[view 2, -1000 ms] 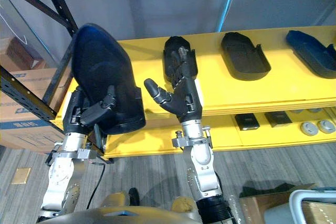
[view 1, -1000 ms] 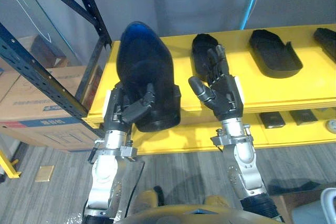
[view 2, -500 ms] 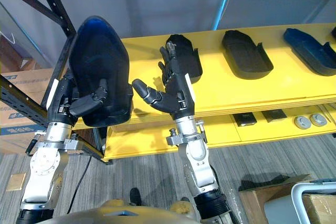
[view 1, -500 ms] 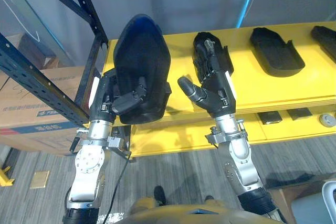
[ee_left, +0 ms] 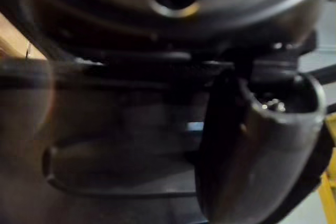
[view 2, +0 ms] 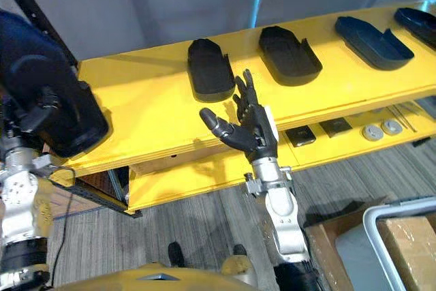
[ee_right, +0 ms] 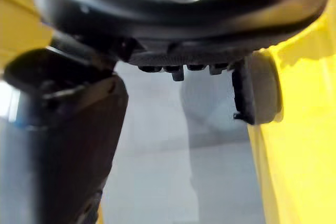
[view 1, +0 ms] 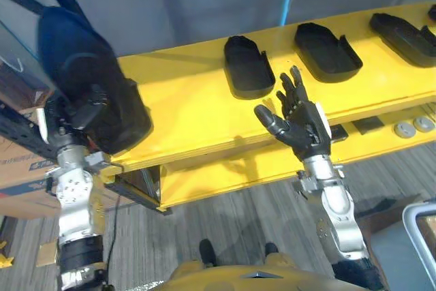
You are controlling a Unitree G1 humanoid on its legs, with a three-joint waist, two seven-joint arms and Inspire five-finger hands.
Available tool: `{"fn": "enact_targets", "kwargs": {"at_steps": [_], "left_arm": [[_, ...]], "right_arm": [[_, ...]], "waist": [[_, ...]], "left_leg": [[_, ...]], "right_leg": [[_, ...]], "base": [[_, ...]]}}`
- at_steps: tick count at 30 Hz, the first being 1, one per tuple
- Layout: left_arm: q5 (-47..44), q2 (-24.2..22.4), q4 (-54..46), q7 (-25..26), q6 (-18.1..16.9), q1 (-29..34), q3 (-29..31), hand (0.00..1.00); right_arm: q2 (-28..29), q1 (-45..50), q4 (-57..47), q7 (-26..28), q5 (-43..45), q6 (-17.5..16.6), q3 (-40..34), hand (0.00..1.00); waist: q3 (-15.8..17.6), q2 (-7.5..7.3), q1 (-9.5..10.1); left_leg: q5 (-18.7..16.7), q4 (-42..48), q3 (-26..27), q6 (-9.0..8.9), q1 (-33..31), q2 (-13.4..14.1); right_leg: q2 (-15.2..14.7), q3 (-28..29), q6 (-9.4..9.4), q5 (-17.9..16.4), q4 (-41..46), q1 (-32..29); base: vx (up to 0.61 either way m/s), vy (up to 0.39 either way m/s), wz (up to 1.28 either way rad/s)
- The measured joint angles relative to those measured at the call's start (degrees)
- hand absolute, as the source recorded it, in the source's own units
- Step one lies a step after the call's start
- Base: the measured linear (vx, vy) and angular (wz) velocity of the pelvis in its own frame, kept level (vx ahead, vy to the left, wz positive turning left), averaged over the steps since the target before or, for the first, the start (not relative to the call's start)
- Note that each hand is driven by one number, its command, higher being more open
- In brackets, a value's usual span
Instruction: Walk over and take three plastic housings, then place them on the shelf
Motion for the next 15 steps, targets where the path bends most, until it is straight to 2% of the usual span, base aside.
{"fn": "enact_targets", "kwargs": {"at_steps": [1,4,5,8,12,15], "left_arm": [[-0.4,2.3,2.6,-0.5,0.0,-2.1,0.2,0.0],[-0.4,5.5,5.9,-2.4,1.2,-5.6,0.3,0.0],[-1.0,6.8,8.1,-4.1,1.9,-7.4,0.3,0.0],[-7.1,8.3,12.6,-8.9,6.2,-11.5,-0.3,0.0],[-16.2,8.8,16.8,-15.2,12.9,-13.0,-2.3,0.0],[-20.2,8.8,19.5,-17.4,17.6,-13.1,-4.8,0.0]], "right_arm": [[0.0,1.3,0.0,0.0,0.0,0.6,-1.5,1.0],[-0.4,1.8,0.0,0.9,0.1,0.9,-2.4,1.0],[-1.0,1.8,0.0,1.3,0.1,1.0,-2.4,1.0],[-2.1,2.9,-0.6,2.5,0.1,1.4,-0.9,1.0],[-2.1,3.5,-1.2,3.6,0.1,2.4,0.6,1.0],[-2.2,4.4,-1.3,3.7,0.0,2.9,1.5,1.0]], "waist": [[0.1,0.2,-0.55],[0.4,0.75,-1.01],[0.6,1.17,-1.77],[1.1,2.12,-2.73],[1.9,3.55,-3.7],[2.6,4.24,-3.94]], "left_leg": [[0.0,0.1,0.5,0.0,0.1,0.0],[0.2,0.1,1.6,0.31,0.2,0.1],[0.2,0.0,1.9,0.31,0.4,0.0],[0.0,-0.1,2.4,0.11,1.2,0.1],[0.0,-0.1,3.4,0.07,1.3,0.5],[-0.1,0.1,3.8,-0.01,1.4,0.8]], "right_leg": [[0.0,0.6,0.33,0.2,0.1,-0.2],[0.0,1.8,0.48,0.3,1.0,-1.0],[0.0,2.3,0.56,0.4,1.0,-1.0],[0.1,3.1,0.55,0.4,1.1,-1.0],[0.3,4.1,0.28,0.0,2.6,-1.9],[0.6,4.6,-0.05,-0.8,4.3,-3.0]], "base": [[0.03,0.023,-0.2],[0.03,0.014,-0.23],[0.04,0.013,-0.15],[0.02,0.012,-0.15],[0.0,0.013,-0.14],[-0.03,-0.002,-0.09]]}}
